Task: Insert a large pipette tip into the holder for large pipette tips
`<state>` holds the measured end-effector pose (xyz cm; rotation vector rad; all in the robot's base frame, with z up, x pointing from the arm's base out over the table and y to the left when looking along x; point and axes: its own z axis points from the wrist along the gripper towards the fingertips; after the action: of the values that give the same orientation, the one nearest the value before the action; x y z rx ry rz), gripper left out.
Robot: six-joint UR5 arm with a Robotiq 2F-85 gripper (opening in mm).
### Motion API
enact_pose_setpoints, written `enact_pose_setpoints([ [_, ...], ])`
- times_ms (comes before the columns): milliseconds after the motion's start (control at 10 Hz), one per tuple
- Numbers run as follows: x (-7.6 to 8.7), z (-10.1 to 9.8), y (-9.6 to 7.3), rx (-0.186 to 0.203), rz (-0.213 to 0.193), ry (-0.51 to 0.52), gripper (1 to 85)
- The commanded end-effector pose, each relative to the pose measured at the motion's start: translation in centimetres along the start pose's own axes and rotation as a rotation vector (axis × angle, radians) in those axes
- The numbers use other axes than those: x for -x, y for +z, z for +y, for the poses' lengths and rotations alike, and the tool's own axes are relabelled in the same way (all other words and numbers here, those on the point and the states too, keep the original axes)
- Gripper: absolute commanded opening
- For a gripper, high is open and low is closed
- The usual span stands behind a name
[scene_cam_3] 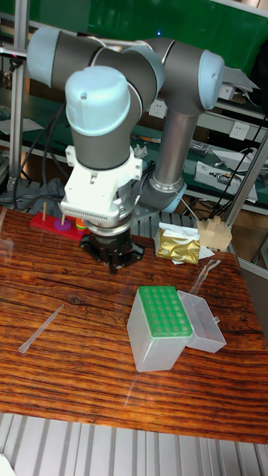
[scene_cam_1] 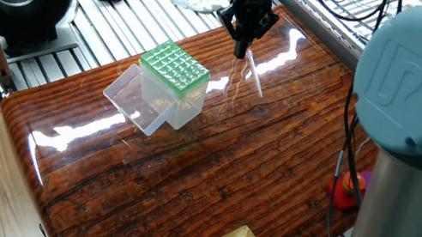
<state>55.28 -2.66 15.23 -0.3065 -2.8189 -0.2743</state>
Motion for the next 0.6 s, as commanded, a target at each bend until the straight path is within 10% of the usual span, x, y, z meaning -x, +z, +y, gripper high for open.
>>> enact_pose_setpoints([
  [0, 2.7, -1.1, 0.7, -0.039, -0.033, -0.01, 1.0],
  [500, 6.3, -2.9, 2.6, -0.074, -0.138, -0.018, 1.0],
])
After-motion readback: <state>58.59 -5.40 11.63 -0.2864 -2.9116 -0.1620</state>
